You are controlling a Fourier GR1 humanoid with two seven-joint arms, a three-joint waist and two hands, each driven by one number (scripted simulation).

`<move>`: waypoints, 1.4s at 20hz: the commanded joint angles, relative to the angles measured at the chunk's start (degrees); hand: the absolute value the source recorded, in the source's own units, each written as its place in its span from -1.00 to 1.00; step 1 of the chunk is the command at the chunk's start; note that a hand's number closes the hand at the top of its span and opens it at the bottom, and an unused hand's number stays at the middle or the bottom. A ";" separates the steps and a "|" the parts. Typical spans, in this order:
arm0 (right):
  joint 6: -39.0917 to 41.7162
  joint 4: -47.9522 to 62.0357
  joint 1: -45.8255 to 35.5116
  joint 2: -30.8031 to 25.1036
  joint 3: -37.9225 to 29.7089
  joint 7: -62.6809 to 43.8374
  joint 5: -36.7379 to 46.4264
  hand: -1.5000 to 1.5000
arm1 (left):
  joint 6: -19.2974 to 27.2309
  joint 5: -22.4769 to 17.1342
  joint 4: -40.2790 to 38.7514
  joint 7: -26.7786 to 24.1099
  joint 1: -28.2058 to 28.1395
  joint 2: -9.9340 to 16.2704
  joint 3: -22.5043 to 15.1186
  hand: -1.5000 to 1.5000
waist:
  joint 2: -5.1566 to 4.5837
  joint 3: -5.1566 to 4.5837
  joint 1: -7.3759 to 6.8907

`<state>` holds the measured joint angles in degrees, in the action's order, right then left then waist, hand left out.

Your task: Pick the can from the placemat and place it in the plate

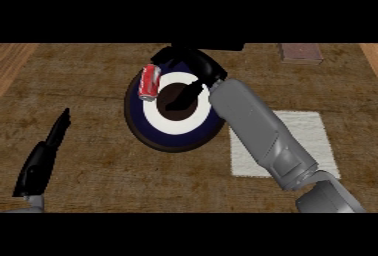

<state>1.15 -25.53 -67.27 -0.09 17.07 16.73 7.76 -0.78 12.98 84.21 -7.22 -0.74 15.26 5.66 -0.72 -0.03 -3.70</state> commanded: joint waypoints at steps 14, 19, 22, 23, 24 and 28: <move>8.20 8.05 0.54 -11.14 -22.03 7.57 -20.77 -1.00 | 0.32 0.93 1.77 1.38 0.56 -0.71 -0.35 0.00 | -0.80 0.14 1.07; 15.75 11.52 5.41 -15.06 -22.82 16.51 -20.24 -1.00 | -0.99 -0.49 0.16 -0.58 0.55 0.58 1.49 0.00 | -1.11 0.16 0.45; 17.81 12.73 5.72 -18.51 -23.12 20.24 -19.47 -1.00 | -1.52 -0.28 0.56 -1.88 -0.93 0.56 0.90 0.00 | -1.59 0.19 -0.86; 18.51 13.59 4.24 -18.98 -23.25 19.38 -19.37 -1.00 | -0.32 0.19 0.65 -0.68 0.33 -0.40 0.68 0.00 | -1.43 0.19 -0.74; 17.13 13.57 4.00 -19.94 -23.42 20.70 -19.09 -1.00 | -0.63 0.78 2.00 -0.38 -0.15 -1.24 -1.08 0.00 | -1.67 0.23 -1.32; 21.83 15.77 5.98 -23.17 -22.81 23.10 -17.79 -1.00 | -0.78 0.35 1.15 -0.08 0.82 -0.76 -0.11 0.00 | -1.67 0.25 -1.25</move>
<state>19.38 -11.49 -62.24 -19.68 -5.71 37.48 -10.80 -1.85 13.01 85.39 -7.49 -0.17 15.03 5.91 -2.23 0.19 -4.64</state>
